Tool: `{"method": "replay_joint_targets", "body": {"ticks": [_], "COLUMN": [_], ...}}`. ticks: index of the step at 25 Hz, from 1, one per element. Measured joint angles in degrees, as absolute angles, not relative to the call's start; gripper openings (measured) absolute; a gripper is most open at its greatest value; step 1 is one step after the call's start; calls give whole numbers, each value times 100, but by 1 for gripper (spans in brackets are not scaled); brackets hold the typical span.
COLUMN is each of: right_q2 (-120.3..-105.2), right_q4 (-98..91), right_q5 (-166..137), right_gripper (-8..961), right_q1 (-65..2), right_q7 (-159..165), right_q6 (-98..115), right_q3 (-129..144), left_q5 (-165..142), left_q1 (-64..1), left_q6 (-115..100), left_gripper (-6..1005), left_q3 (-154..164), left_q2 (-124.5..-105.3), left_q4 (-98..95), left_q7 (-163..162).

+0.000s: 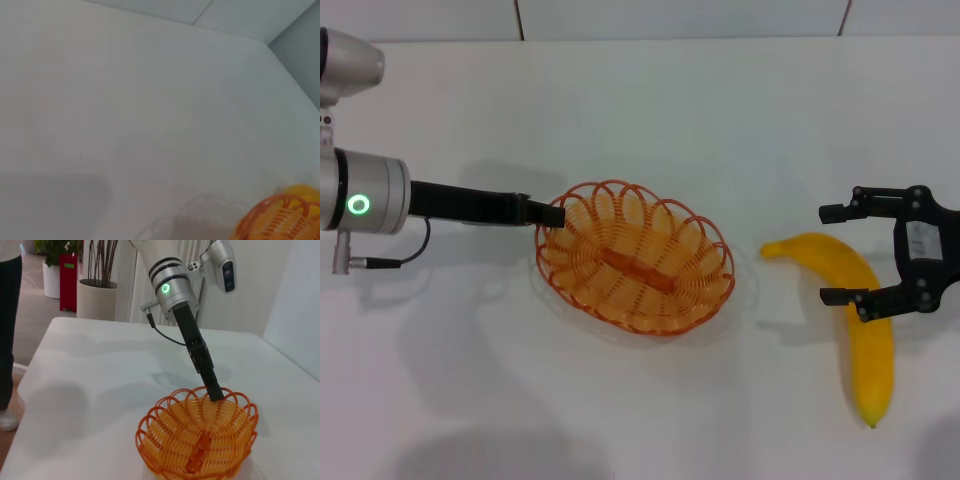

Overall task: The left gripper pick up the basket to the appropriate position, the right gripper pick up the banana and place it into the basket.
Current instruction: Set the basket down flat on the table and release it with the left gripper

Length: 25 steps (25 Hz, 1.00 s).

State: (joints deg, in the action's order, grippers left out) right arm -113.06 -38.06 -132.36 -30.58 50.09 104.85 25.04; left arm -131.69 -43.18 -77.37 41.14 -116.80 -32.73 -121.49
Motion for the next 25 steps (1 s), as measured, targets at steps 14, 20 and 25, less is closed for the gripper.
{"method": "replay_joint_targets", "body": {"ticks": [14,20,25], "right_q2": [-11290,-11287,-11285], "right_q4": [-3806,-3806,-3806], "right_q5": [-13236,-13236,-13236], "right_gripper": [798,796,795], "right_q1": [-3010,-3006,-3010], "right_q7": [5013,5012,5010], "right_q6": [10526,10534,10548], "right_q3": [2436,2435,2435], "left_q5": [-13004,-13023,-13046], "left_q1": [-4244,-4258,-4261], "left_q6": [-8054,-8128,-8130], "left_gripper": [100,104,107], "left_q3": [4108,4178,4187], "left_q2": [-11512,-11478,-11478], "left_q4": [-3178,-3237,-3237], "left_q7": [-13217,-13500,-13466]}}
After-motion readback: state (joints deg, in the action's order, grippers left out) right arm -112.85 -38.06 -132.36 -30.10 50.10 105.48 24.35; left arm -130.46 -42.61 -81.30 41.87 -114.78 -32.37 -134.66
